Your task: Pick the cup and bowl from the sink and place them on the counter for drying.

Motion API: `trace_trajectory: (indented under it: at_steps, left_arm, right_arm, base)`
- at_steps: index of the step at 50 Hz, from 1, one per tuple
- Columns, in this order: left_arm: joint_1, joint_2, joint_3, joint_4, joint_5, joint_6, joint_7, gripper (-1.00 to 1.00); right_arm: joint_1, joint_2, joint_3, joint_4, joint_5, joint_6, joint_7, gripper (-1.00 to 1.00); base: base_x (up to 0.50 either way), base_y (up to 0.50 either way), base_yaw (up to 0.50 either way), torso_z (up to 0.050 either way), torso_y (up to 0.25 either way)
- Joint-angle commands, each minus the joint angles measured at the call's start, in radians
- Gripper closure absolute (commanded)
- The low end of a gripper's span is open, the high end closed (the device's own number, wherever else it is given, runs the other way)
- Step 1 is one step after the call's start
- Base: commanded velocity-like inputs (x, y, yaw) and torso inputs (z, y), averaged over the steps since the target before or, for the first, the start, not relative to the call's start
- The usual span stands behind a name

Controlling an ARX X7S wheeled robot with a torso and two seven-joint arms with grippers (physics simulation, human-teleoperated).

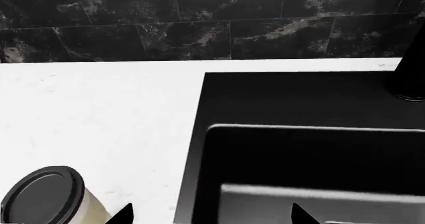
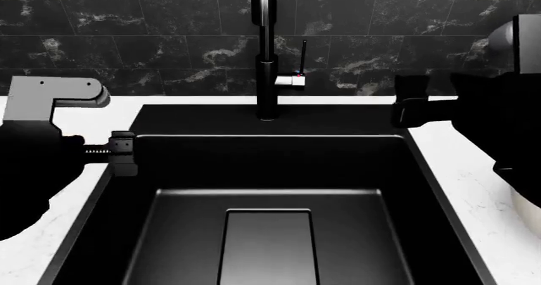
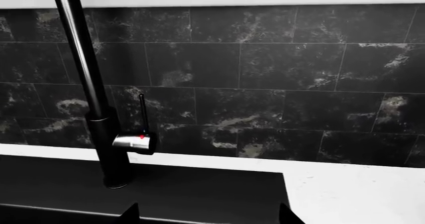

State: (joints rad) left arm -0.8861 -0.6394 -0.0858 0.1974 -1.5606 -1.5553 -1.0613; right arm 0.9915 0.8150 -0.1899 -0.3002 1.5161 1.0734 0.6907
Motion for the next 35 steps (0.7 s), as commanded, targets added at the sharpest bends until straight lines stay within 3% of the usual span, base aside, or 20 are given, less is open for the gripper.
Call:
trace_trajectory:
  at_steps: [1, 8, 19, 35]
  left_arm:
    - [-0.143, 0.041, 0.129, -0.039, -0.019, 0.046, 0.070, -1.00]
    - [-0.257, 0.081, 0.201, -0.089, 0.037, 0.067, 0.127, -1.00]
    - [-0.325, 0.076, 0.312, -0.086, 0.159, 0.111, 0.270, -1.00]
    - [-0.380, 0.107, 0.387, -0.129, 0.246, 0.185, 0.364, -1.00]
  right_arm:
    - [-0.003, -0.005, 0.013, -0.001, -0.010, -0.013, -0.001, -1.00]
    - [0.012, -0.009, -0.002, 0.007, -0.026, -0.011, -0.014, -1.00]
    - [0.047, -0.034, -0.026, 0.023, -0.065, -0.019, -0.035, -1.00]
    - [0.150, -0.097, -0.077, 0.125, -0.164, -0.048, -0.090, -1.00]
  base:
    - [0.00, 0.00, 0.00, 0.000, 0.000]
    - [0.00, 0.00, 0.00, 0.000, 0.000]
    - [0.00, 0.00, 0.00, 0.000, 0.000]
    - [0.00, 0.00, 0.00, 0.000, 0.000]
